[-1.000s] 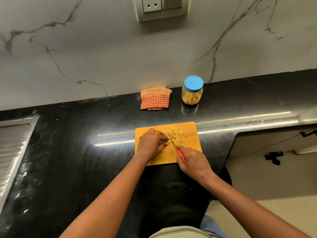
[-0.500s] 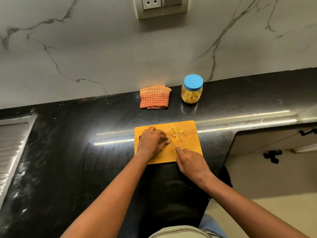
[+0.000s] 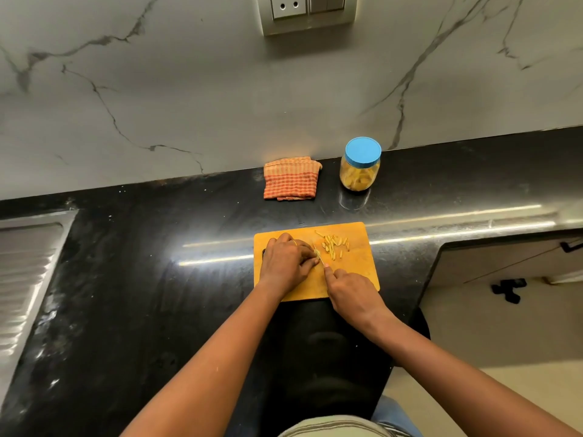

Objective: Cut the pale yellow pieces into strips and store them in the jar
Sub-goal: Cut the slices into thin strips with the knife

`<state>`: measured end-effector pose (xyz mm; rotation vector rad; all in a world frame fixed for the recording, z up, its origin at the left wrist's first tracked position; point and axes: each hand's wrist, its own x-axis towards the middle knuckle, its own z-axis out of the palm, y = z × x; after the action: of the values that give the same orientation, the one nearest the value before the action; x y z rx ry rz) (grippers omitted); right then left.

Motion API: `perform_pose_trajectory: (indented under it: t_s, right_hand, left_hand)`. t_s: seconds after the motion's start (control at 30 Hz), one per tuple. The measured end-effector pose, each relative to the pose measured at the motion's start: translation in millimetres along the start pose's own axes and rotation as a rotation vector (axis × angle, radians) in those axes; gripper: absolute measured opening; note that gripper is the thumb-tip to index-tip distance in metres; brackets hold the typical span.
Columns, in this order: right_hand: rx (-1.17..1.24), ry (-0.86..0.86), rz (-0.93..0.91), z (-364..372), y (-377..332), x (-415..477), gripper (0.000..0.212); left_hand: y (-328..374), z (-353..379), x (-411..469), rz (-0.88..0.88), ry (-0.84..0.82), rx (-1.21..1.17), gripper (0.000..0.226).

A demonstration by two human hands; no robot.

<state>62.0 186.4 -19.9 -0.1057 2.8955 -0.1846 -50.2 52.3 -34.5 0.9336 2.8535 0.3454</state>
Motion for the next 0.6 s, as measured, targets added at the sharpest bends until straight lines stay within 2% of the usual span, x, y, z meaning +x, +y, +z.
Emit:
perform_pose_trajectory:
  t_s: [0.6]
  right_hand:
    - [0.187,0.095,0.053,-3.7,0.7,-6.7,0.048]
  left_hand:
    - [1.4,1.7,0.9,-0.073,-0.004,-0.038,0.026]
